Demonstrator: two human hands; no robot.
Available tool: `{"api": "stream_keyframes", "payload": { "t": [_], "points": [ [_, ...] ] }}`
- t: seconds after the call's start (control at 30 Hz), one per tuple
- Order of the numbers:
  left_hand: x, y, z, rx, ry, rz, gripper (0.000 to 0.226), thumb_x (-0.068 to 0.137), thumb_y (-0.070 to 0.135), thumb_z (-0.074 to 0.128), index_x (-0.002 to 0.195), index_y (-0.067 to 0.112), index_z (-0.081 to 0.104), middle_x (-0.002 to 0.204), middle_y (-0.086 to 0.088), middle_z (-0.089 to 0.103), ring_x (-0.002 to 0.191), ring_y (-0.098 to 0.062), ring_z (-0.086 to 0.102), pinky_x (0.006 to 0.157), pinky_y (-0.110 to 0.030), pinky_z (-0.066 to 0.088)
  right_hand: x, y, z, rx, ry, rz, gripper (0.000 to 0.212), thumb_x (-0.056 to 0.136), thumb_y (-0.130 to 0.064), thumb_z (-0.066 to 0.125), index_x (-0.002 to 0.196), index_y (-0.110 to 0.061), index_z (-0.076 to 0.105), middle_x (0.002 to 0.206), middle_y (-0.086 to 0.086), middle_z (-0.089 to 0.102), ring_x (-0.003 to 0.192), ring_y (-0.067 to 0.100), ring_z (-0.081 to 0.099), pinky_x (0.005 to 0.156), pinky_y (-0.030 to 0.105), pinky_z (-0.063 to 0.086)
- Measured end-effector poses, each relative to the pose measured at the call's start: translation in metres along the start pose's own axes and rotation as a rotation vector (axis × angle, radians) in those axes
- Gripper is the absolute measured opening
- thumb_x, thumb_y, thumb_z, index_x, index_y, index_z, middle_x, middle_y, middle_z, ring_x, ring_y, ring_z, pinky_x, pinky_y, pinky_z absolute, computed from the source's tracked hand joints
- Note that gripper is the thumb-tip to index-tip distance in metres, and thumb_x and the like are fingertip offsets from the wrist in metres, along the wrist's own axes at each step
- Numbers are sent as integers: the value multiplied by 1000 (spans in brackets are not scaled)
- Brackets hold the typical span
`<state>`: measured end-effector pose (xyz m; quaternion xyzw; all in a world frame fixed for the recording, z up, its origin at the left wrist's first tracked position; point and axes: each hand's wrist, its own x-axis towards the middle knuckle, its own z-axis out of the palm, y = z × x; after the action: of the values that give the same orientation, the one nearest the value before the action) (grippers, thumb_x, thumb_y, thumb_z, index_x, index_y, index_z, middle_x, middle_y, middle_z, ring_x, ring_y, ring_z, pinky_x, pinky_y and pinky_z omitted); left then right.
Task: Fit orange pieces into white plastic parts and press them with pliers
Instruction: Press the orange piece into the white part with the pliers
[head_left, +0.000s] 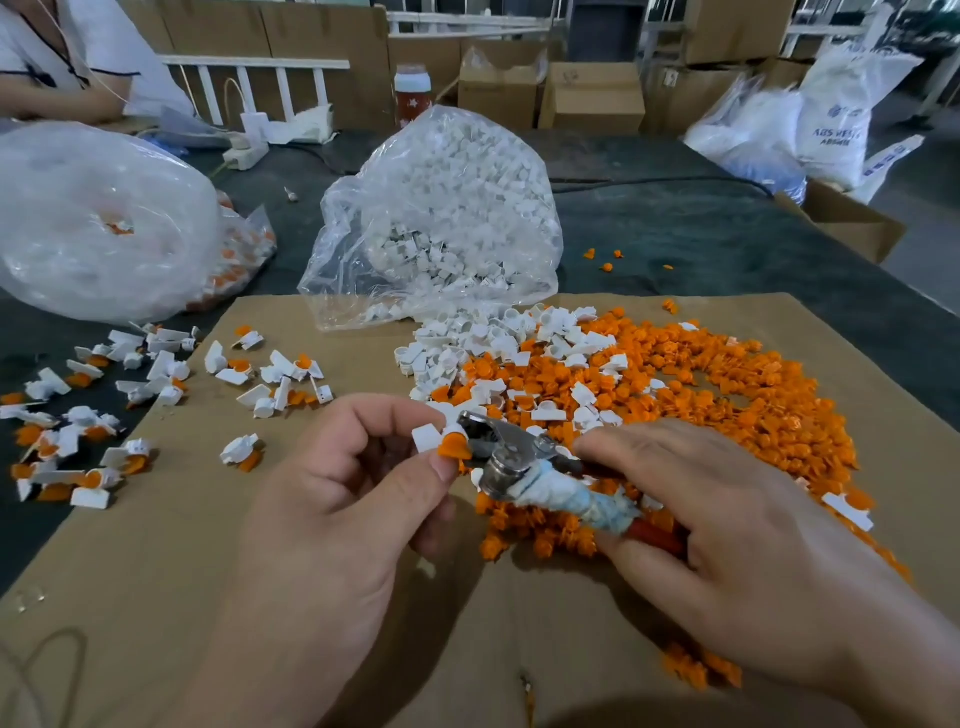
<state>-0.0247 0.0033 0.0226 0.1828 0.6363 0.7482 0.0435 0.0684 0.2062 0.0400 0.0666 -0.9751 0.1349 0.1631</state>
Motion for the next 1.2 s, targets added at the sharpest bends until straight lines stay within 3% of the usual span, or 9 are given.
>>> {"api": "stream_keyframes", "payload": {
  "t": [0.1, 0.33, 0.43, 0.57, 0.73, 0.9, 1.03, 1.2],
  "points": [
    [0, 1, 0, -4, -9, 0, 20, 67, 11, 81, 80, 25, 75, 61, -3, 61, 52, -12, 59, 43, -20, 47, 0, 1, 1, 24, -29, 25, 49, 83, -44, 48, 129, -28, 53, 121, -15, 60, 113, 8, 54, 95, 34, 47],
    [1, 0, -2, 22, -36, 1, 25, 59, 17, 88, 79, 27, 75, 62, -1, 62, 53, -11, 59, 44, -19, 47, 0, -1, 0, 54, -38, 32, 47, 84, -45, 48, 129, -32, 50, 121, -18, 59, 113, 4, 53, 95, 31, 46],
    [2, -3, -5, 34, -49, 14, 19, 69, 14, 75, 83, 27, 75, 63, -2, 63, 54, -12, 60, 45, -20, 47, 1, 0, -1, 48, -47, 31, 48, 84, -46, 48, 130, -33, 49, 121, -19, 58, 113, 3, 52, 94, 30, 46],
    [2, -6, -6, 57, -69, 9, 24, 65, 17, 86, 83, 29, 75, 64, -2, 64, 55, -13, 62, 45, -21, 47, 1, -2, -4, 27, -78, 22, 44, 83, -44, 48, 126, -34, 51, 112, -22, 57, 103, 4, 53, 87, 22, 44],
    [2, -10, -7, 31, -104, 1, 18, 73, 15, 67, 83, 28, 75, 64, -4, 63, 56, -14, 62, 47, -21, 48, 2, -2, -5, -17, -89, 46, 45, 79, -44, 48, 120, -29, 60, 103, -18, 60, 93, 5, 54, 78, 18, 44],
    [3, -10, -7, 20, -119, 16, 16, 73, 16, 71, 83, 28, 76, 64, -4, 62, 55, -15, 62, 48, -22, 48, 3, -5, -9, -46, -72, 37, 34, 80, -56, 47, 97, -32, 64, 81, -18, 56, 74, 7, 55, 60, 25, 50],
    [2, -10, -9, 0, -128, 31, 22, 67, 33, 73, 87, 26, 76, 66, -4, 64, 56, -15, 62, 48, -22, 49, 4, -9, -11, -59, -110, 44, 30, 82, -59, 44, 87, -33, 59, 75, -16, 52, 70, 8, 51, 58, 24, 46],
    [2, -9, -10, -2, -109, 28, 19, 68, 32, 73, 86, 29, 75, 66, -5, 64, 57, -16, 63, 48, -24, 50, 3, -12, -11, -59, -110, 69, 32, 81, -60, 42, 81, -31, 57, 70, -15, 51, 66, 8, 50, 53, 27, 44]
  ]
}}
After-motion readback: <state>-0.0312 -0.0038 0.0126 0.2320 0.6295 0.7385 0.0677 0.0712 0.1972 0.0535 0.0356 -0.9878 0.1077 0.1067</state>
